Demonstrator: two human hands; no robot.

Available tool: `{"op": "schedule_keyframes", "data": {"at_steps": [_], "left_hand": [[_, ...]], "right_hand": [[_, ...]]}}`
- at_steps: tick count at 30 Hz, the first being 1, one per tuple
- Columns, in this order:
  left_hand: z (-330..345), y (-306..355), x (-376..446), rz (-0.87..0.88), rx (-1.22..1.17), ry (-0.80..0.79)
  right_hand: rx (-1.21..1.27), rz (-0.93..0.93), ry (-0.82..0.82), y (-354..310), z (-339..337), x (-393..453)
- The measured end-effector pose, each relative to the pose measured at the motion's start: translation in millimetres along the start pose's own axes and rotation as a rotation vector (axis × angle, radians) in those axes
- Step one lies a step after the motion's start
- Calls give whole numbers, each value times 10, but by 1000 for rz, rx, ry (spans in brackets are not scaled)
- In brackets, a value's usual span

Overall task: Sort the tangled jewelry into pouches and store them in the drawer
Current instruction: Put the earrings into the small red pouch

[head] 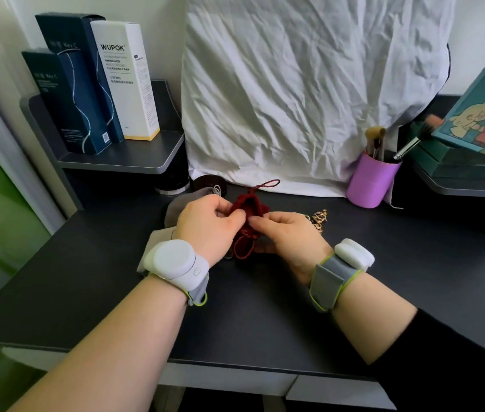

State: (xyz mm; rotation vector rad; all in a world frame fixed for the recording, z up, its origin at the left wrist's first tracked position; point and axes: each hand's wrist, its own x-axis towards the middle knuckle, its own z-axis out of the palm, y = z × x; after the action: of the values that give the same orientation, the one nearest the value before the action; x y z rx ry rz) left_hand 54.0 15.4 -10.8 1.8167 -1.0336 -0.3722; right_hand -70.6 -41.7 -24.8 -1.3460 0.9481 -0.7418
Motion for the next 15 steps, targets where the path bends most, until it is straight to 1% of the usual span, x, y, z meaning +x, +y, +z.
{"op": "schedule_keyframes", "data": {"at_steps": [3,6,9,12,14,15], "left_hand": [[-33,4,34,8,4,36],[-88,-1,67,5,30,36],[-113,-5,82,3,41,45],[-163,-14,117,6,50,71],[-193,-21,150,4,42,86],[-201,-23,155,3,36,93]], "right_hand": [[-131,-5,118,24,-61,48],[-260,-12,171,18,-120,56],[-342,-59,130,5,-157,59],[-353,-128,64,-47,-225,104],[-423,-179,35,-102,-273,188],[-500,-218,24,-121,-285,239]]}}
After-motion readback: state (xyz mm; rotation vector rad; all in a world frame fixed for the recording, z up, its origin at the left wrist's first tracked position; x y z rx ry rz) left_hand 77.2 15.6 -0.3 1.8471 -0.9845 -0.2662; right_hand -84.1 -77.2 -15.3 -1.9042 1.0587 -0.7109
